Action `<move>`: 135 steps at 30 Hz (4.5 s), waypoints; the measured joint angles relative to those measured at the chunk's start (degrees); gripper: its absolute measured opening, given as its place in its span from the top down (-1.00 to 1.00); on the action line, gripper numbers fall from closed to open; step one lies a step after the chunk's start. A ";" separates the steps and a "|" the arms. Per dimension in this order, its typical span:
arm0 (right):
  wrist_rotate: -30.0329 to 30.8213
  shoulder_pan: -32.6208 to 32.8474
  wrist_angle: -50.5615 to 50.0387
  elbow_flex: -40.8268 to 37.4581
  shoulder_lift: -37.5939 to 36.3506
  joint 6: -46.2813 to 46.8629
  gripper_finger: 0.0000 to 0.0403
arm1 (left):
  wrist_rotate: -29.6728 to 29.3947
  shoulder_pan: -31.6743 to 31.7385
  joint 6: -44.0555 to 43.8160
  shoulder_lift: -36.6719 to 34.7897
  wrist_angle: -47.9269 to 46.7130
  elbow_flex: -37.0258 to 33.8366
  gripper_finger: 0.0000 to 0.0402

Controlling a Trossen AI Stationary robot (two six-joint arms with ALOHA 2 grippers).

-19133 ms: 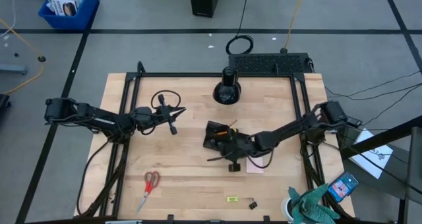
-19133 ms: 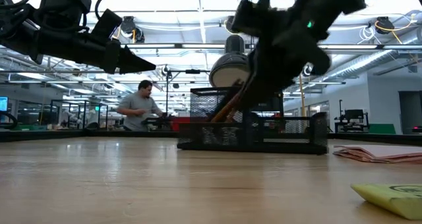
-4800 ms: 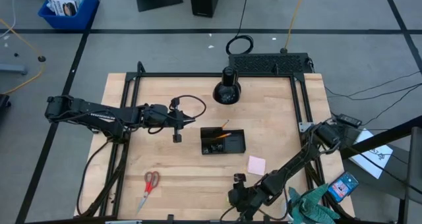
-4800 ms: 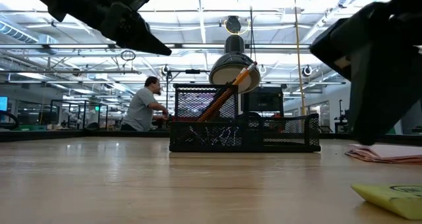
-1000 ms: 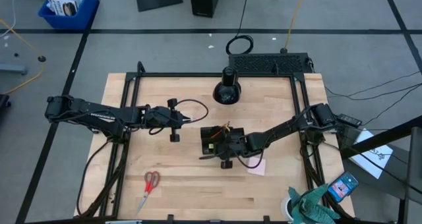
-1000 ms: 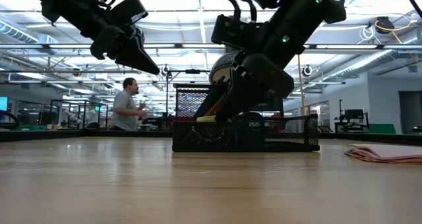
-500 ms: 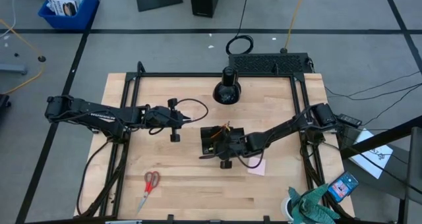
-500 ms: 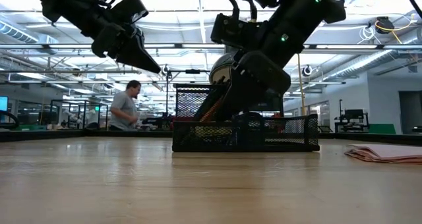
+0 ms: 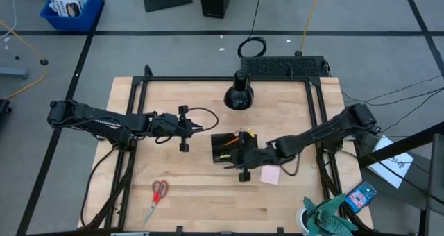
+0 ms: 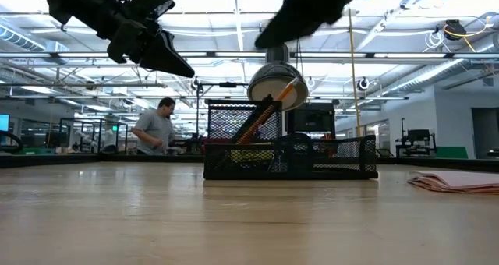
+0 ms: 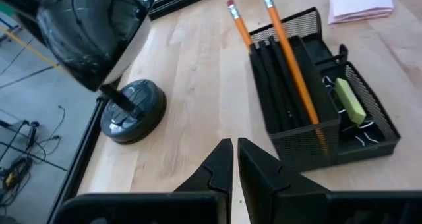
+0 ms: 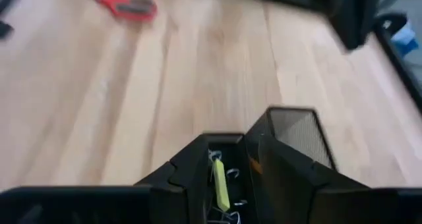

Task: Pick and place office supplies into organizer
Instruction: Adjust the black desk organizer, then put the pink sticky note into the black desk organizer

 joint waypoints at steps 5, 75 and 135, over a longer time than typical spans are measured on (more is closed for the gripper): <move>6.04 3.18 -3.01 0.00 -4.27 -0.01 0.48 | 0.00 -0.99 0.19 -0.02 1.14 0.00 0.85; 1.18 -15.37 -16.79 -16.72 -18.57 6.33 1.00 | 1.09 -2.70 1.42 0.00 2.62 0.00 0.85; -22.99 10.80 -7.34 -21.49 -5.44 51.39 1.00 | 3.14 -4.78 -5.80 0.00 2.69 0.00 0.85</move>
